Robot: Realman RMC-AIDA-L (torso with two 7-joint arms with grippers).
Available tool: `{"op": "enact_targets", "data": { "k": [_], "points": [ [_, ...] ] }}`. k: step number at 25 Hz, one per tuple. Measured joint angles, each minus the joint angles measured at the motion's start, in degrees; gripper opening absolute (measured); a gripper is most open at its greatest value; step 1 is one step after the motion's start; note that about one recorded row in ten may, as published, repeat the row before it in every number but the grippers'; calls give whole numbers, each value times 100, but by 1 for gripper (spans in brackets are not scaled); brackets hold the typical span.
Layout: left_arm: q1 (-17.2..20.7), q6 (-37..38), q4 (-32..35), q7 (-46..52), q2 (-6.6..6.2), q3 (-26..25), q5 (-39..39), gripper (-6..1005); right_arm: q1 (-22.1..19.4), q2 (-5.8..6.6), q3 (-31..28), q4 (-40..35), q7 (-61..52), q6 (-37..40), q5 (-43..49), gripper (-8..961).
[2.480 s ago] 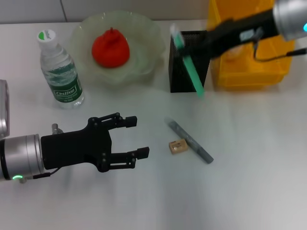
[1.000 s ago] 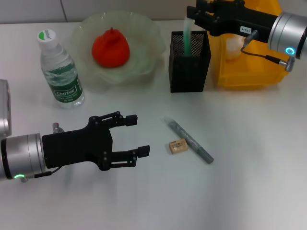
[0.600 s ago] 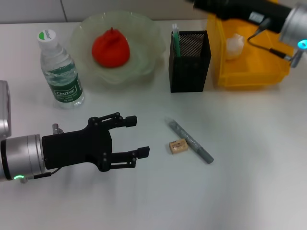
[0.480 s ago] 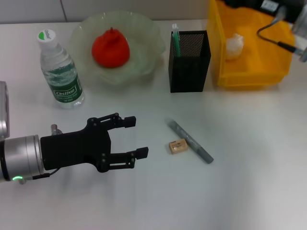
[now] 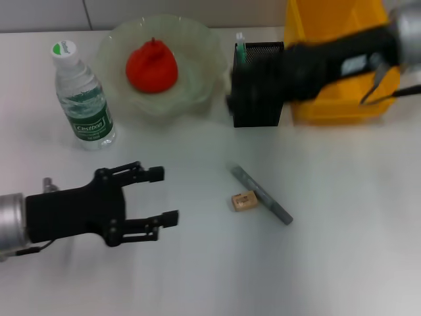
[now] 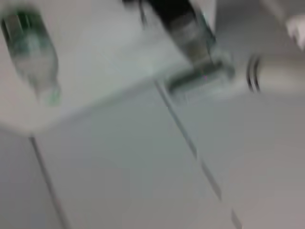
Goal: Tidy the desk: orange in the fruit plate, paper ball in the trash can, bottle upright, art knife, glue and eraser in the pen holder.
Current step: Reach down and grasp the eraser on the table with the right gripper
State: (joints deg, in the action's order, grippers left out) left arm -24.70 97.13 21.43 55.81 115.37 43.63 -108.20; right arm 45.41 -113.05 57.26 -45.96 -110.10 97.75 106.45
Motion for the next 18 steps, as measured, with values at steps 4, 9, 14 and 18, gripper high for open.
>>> {"op": "enact_targets", "data": {
  "k": [4,9,14,18],
  "points": [
    [96,70,22,100,-184,-1,2,828,430,-349,5,-66,35,-79,1641,720],
    [182,138,91,148,-281,-27,47,828,711,-628,725,-107,71,-608,2753,709],
    [232,187,141,204,-284,-33,57,828,708,-631,1824,-112,-22,-1208,2754,671],
    [261,202,144,212,-286,-91,59,829,725,-643,2184,-78,-3,-1364,2754,640]
  ]
}}
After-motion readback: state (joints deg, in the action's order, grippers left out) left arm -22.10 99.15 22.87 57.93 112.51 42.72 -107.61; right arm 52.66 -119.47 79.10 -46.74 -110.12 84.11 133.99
